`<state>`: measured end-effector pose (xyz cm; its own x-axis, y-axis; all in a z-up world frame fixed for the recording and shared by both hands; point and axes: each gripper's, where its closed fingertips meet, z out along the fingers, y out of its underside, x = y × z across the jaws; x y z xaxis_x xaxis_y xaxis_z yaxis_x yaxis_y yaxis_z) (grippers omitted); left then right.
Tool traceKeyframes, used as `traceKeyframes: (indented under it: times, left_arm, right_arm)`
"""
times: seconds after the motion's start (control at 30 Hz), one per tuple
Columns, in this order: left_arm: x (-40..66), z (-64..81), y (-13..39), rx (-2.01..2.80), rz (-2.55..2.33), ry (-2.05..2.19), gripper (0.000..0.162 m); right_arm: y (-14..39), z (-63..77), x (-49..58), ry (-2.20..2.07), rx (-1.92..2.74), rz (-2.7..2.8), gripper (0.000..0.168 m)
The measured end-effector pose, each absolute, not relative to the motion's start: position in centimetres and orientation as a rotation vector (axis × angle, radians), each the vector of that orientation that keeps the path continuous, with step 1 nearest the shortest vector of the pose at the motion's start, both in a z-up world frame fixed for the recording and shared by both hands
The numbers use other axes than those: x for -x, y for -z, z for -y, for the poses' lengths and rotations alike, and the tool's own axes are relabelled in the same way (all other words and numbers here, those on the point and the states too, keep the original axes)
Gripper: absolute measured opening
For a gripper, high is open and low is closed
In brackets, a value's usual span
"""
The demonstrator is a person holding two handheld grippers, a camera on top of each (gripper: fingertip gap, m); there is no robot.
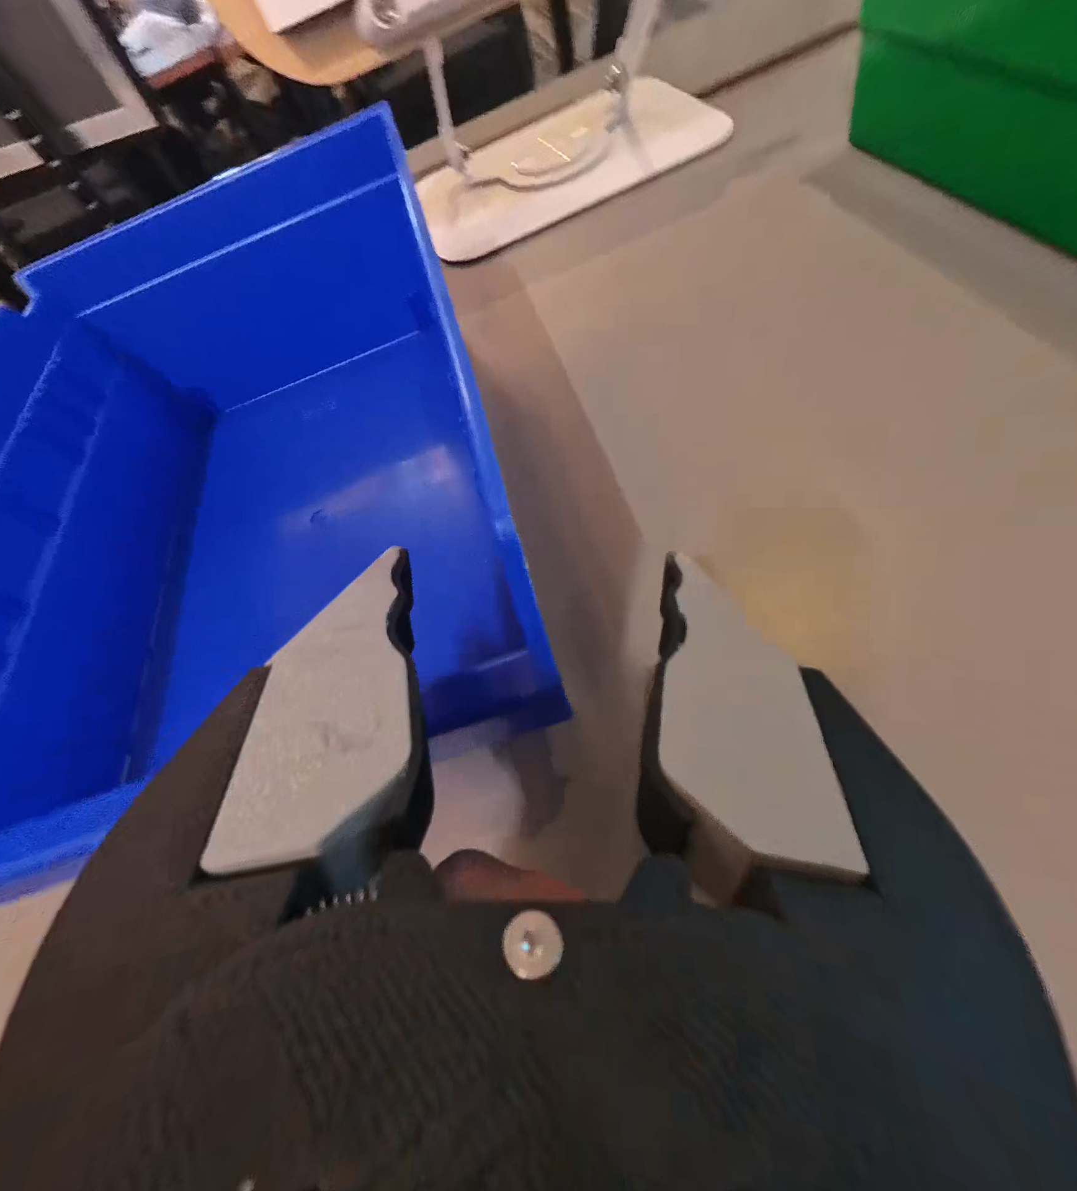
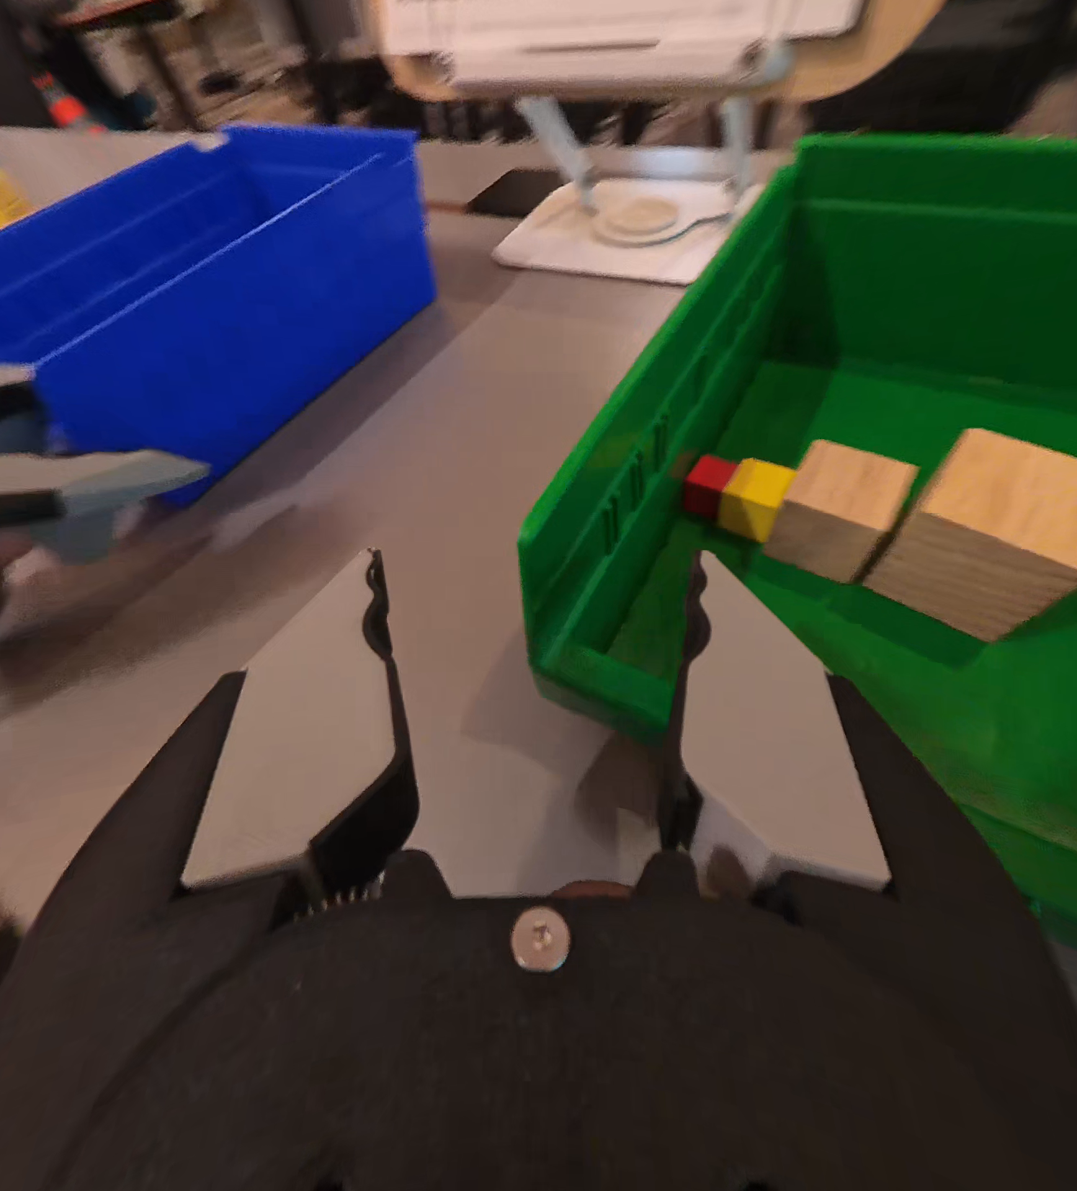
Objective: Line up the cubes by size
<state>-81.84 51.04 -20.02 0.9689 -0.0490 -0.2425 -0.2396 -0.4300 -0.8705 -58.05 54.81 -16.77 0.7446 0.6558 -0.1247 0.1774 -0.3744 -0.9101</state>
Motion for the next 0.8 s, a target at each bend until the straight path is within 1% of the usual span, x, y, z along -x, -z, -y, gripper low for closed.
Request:
traceKeyframes:
  times: [0.07,0.1,0.17,0.2,0.23,0.3,0.4,0.47,0.5,0.57,0.8]
  left_arm:
    - [82.3,-51.2,19.8,1.981,-0.111,-0.261,0.06]
    - [82.9,-51.2,19.2,1.946,-0.049,-0.3,0.054]
    - [82.7,-51.3,18.2,1.88,0.018,-0.29,0.049]
    - [82.5,-51.4,18.5,1.9,0.013,-0.29,0.044]
    - [82.4,-51.6,19.0,1.938,0.008,-0.305,0.043]
    - [82.3,-51.9,19.7,1.98,0.005,-0.33,0.048]
    - [82.4,-52.4,19.9,1.993,0.015,-0.375,0.073]
    - [82.3,-52.6,20.2,2.012,-0.005,-0.399,0.087]
    - [82.3,-52.7,20.3,2.02,-0.012,-0.406,0.093]
    - [82.2,-52.8,20.4,2.024,-0.02,-0.414,0.096]
    - [82.7,-52.8,20.5,2.028,-0.044,-0.467,0.095]
  right_arm:
    - [16.8,-55.9,57.4,-0.44,1.901,0.514,0.091]
    - [17.0,-56.2,57.4,-0.383,1.893,0.49,0.091]
    - [17.8,-56.5,57.7,-0.31,1.91,0.473,0.092]
    - [18.1,-56.5,58.2,-0.311,1.91,0.47,0.091]
    - [18.3,-56.6,58.6,-0.308,1.908,0.476,0.091]
    - [18.8,-56.9,59.0,-0.287,1.912,0.496,0.093]
    - [18.6,-57.8,58.4,-0.209,1.884,0.475,0.097]
    - [18.6,-58.0,58.4,-0.191,1.88,0.504,0.105]
    - [18.6,-58.1,58.3,-0.187,1.88,0.504,0.106]
    - [18.5,-58.3,58.1,-0.187,1.877,0.503,0.106]
    - [18.5,-58.6,57.5,-0.206,1.891,0.528,0.111]
